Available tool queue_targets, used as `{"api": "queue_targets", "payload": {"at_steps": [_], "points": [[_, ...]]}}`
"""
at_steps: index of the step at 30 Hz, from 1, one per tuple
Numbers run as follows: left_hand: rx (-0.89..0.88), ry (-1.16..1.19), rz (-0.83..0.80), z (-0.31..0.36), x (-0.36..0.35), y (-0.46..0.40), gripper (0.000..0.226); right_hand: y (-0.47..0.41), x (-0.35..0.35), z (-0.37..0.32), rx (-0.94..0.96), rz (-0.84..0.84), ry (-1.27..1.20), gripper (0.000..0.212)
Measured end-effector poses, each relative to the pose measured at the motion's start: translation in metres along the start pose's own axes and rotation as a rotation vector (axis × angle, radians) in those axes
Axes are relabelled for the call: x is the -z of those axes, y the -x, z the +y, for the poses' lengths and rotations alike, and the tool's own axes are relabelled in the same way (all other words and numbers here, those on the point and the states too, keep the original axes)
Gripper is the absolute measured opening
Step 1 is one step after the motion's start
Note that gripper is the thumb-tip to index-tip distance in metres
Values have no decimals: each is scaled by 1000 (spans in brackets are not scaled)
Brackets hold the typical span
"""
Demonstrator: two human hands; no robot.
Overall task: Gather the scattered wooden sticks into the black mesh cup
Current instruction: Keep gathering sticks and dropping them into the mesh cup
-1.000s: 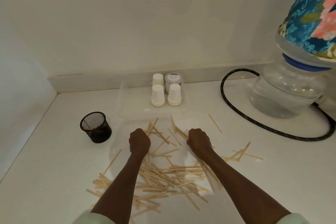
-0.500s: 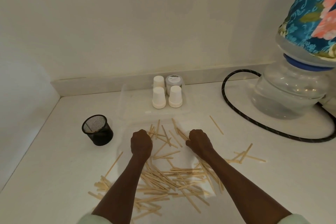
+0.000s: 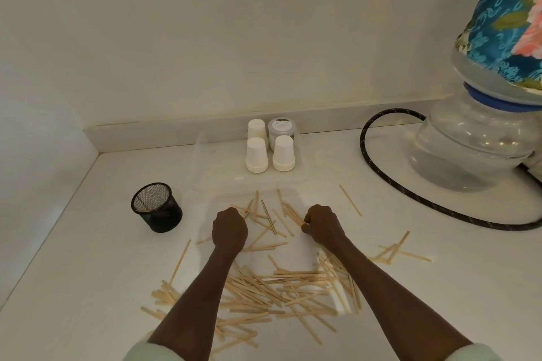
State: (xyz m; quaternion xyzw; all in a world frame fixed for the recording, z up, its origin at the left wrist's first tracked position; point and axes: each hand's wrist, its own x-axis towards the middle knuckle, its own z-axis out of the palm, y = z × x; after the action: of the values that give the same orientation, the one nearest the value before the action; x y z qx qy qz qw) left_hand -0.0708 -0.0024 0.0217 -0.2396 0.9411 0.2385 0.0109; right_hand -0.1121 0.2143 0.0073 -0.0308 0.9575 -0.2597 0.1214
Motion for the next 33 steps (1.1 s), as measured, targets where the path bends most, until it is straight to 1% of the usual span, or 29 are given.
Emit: {"api": "queue_targets", "payload": {"at_steps": [4,7,8,9,11,12,14,15,16,18,19,20,22,24,26,29,31,33], "points": [[-19,46,35,-3,-10,8,28,-6,5,2,-31,-62,-75,28],[-63,64,68,-4,-15,13,32,-6,6,-1,-19,-67,-63,21],[-75,107,77,-1,-14,16,34,-6,5,-1,-13,-61,-59,18],[-99,96,62,-2,-14,18,35,-6,5,-2,-10,-54,-58,16],[-110,124,25,-4,-12,19,30,-6,5,-1,-1,-39,-53,17],[-83,186,-39,0,-7,20,26,-6,6,-1,5,-32,-52,18],[-125,186,-89,2,-2,18,13,-6,6,0,12,-22,-58,16],[-77,184,-64,0,-4,13,10,-6,8,0,14,-22,-64,16],[-33,196,-71,1,1,12,12,-7,9,0,13,-25,-71,14],[-111,18,-21,-4,-5,6,21,-7,13,1,-4,-41,-83,9],[-117,-15,-27,-4,-6,4,24,-8,15,1,-20,-52,-96,17],[-114,-32,-42,-5,-6,2,26,-8,17,2,-29,-61,-113,30],[-188,-64,-13,-9,-8,0,30,-9,22,4,-40,-65,-165,48],[-235,-19,9,-11,-10,-1,29,-9,27,5,-46,-68,-229,52],[-204,53,9,-9,-9,-1,25,-10,30,7,-63,-75,-323,49],[-83,214,-27,-4,-6,1,23,-10,33,6,-150,-88,-509,25],[-101,244,-31,-1,-5,3,24,-10,34,3,-205,-73,-623,13],[-146,284,11,2,-4,5,25,-9,35,-1,-235,-60,-730,11]]}}
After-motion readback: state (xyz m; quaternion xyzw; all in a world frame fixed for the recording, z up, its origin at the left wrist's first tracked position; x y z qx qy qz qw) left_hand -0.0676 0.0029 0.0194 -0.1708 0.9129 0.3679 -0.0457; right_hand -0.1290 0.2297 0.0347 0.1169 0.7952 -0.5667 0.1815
